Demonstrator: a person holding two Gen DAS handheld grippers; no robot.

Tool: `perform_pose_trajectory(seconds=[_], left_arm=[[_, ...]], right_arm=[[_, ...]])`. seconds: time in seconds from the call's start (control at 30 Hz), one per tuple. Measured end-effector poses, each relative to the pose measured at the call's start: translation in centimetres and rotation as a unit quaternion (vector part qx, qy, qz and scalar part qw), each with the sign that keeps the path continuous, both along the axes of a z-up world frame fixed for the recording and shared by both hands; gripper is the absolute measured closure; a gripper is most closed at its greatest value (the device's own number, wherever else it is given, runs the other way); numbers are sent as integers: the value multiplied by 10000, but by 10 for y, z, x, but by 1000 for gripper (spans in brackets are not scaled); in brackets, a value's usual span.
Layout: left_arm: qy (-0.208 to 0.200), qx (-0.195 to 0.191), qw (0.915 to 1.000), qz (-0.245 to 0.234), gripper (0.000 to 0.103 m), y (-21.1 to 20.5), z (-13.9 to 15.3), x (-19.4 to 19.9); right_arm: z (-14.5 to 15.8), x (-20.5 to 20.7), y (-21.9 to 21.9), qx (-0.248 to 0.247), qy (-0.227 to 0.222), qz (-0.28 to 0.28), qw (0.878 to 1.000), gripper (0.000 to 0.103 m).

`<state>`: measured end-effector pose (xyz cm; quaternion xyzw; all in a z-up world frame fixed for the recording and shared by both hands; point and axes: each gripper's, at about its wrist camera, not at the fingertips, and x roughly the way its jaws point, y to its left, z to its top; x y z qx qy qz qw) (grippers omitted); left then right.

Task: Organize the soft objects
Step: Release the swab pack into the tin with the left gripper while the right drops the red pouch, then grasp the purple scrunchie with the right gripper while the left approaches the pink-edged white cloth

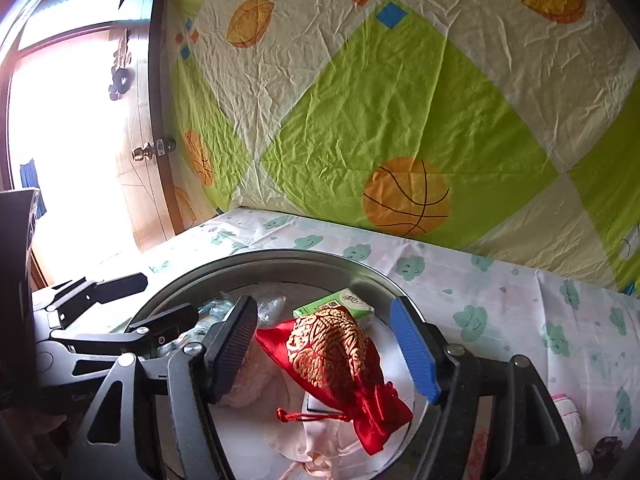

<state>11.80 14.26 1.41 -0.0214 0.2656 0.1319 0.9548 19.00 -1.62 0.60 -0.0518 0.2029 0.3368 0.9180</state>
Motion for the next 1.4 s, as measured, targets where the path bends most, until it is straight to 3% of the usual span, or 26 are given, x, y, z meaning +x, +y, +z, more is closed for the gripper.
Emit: perform_pose_trajectory(seconds=[0.2,0.3,0.47,0.6,0.83,1.0,1.4], left_arm=[[-169,86,9996,-213,14,-26,7,-12],[-265,140,9988,-382,7,-47,10,-15],[-358,185,9961,-790,5,-93,11,-14],[-277,267,9924,-1168,3,-135,6,-4],[130,432,9842,-1710,2,-203,-18,20],[368,518,9815,-1806,2,-228,-33,37],[648,366,9819,-1741,2,-233,-48,58]], right_arm=[[4,-17,-34,-22,-157,-201,9997,32],[4,-24,-65,-16,-211,-440,9988,31],[0,-27,-124,-63,-231,-1012,9946,27],[-8,-23,-174,-123,-165,-1571,9874,27],[-26,0,-249,-99,375,-2529,9667,27],[-40,14,-268,-118,766,-2648,9612,27],[-60,33,-267,-293,1356,-2602,9555,28]])
